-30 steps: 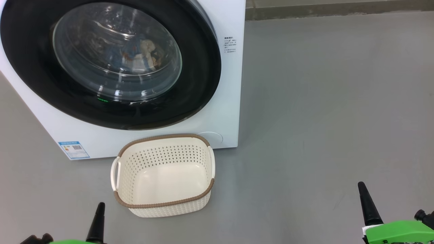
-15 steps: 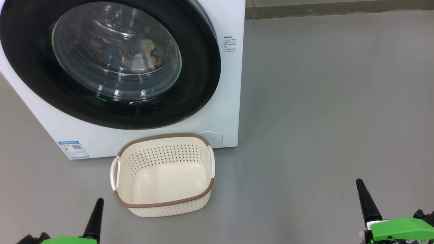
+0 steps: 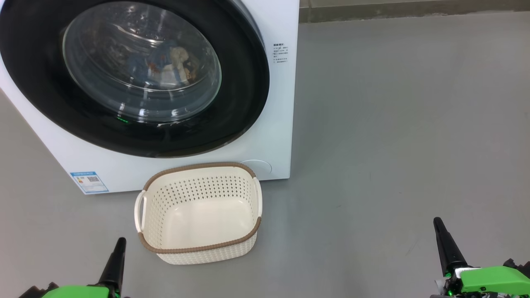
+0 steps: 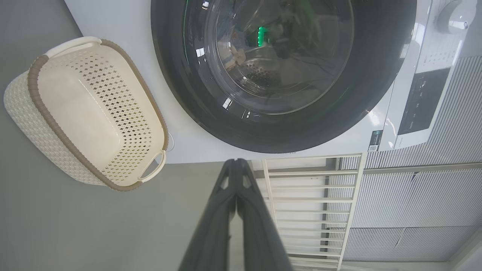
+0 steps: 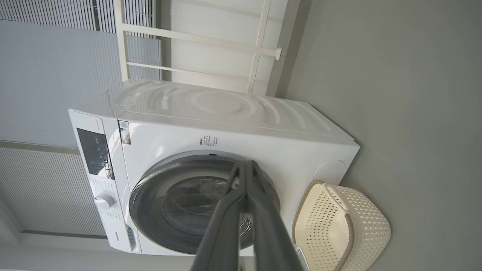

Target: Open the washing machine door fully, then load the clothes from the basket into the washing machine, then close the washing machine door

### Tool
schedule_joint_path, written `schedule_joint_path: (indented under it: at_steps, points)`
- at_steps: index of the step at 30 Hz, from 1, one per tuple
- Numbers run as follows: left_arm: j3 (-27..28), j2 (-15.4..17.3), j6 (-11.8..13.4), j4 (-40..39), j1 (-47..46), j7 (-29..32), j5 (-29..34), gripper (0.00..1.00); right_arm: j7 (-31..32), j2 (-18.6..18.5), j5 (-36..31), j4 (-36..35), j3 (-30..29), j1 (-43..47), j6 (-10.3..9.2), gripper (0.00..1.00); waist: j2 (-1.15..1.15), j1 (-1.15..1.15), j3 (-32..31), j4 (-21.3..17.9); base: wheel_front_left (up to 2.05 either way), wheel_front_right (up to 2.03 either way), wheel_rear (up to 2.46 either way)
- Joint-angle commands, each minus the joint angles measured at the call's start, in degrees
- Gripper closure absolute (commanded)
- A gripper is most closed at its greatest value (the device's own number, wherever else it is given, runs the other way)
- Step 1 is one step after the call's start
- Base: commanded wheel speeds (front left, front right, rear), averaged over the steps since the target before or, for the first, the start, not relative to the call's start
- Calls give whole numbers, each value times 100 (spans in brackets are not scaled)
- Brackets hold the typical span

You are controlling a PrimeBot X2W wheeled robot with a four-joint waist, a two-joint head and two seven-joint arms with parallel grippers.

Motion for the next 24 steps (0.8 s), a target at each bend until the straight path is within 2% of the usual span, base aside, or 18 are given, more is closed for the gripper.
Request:
schedule_joint_path:
  at_steps: [1,11,24]
  points:
    - [207,93,-15,-105,-274,70,-162,100,69,-79,191,-135,143,-300,-5,100,0,0,1,0,0,0,0]
    - [288,92,-16,-79,-346,242,-732,100,237,-85,894,-119,171,-341,-7,100,0,0,12,-4,0,0,0]
    - [300,86,-16,-78,-349,254,-743,100,243,-85,916,-119,172,-343,-8,100,0,0,12,-4,0,0,0]
